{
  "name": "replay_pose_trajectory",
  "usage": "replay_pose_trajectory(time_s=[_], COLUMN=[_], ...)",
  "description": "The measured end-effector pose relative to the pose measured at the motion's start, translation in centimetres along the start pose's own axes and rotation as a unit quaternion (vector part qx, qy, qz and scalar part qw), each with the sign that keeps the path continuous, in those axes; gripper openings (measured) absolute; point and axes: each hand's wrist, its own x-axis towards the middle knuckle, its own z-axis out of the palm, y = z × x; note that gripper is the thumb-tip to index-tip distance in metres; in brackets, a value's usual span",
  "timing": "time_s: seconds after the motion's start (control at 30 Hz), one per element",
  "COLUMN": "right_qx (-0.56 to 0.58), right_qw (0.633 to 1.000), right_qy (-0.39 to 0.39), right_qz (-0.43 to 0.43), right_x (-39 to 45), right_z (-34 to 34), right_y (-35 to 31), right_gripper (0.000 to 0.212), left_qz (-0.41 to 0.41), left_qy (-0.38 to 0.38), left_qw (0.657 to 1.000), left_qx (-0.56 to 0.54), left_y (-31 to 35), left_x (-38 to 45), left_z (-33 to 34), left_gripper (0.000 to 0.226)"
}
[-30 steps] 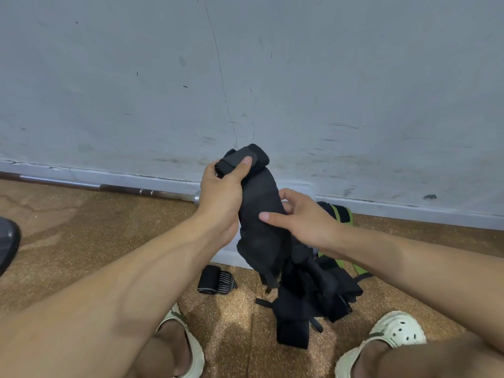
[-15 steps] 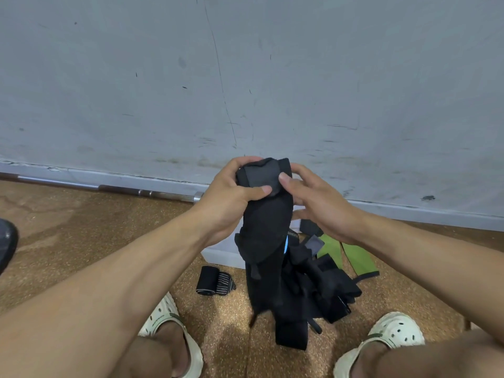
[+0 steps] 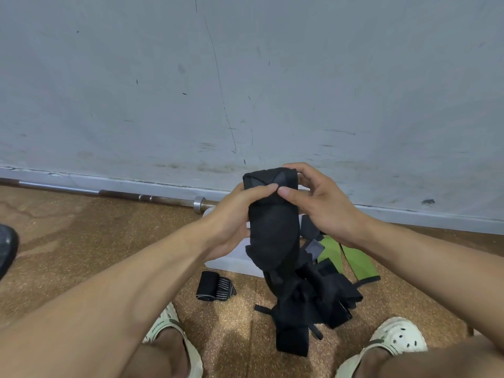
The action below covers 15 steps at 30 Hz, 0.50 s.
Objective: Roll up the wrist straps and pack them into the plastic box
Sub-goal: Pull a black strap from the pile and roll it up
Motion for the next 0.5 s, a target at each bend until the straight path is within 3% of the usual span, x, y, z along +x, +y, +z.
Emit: replay_pose_trajectory(time_s=[0.17,0.3,0.4,0.5], right_qx=[-0.046,-0.107,-0.075,-0.079], right_qw=[0.998,0.993,0.996,0.991], right_qy=[-0.006,-0.002,0.043,0.080], right_qz=[-0.038,-0.042,0.016,0.070], right_x=[0.1,-0.2,-0.4,-0.3], right_z=[-0.5,-0.4,-0.1,0.0], right_y=[0.4,0.2,0.2,0.9], right_gripper=[0.032,0.040,0.051,0.040], left_qz=[-0.037,-0.051,-0.040,-0.023], left_qy=[-0.043,-0.003,0.040,0.096], left_qw=[0.996,0.993,0.987,0.975], left_qx=[-0.061,-0.108,-0.153,-0.201], left_y=[-0.2,-0.4,-0.2,0.1], left_x=[0.4,0.9,1.1,1.5], left_z=[-0.2,-0.2,0.0,-0.5], left_gripper=[0.054,0.051,0.049,0.049])
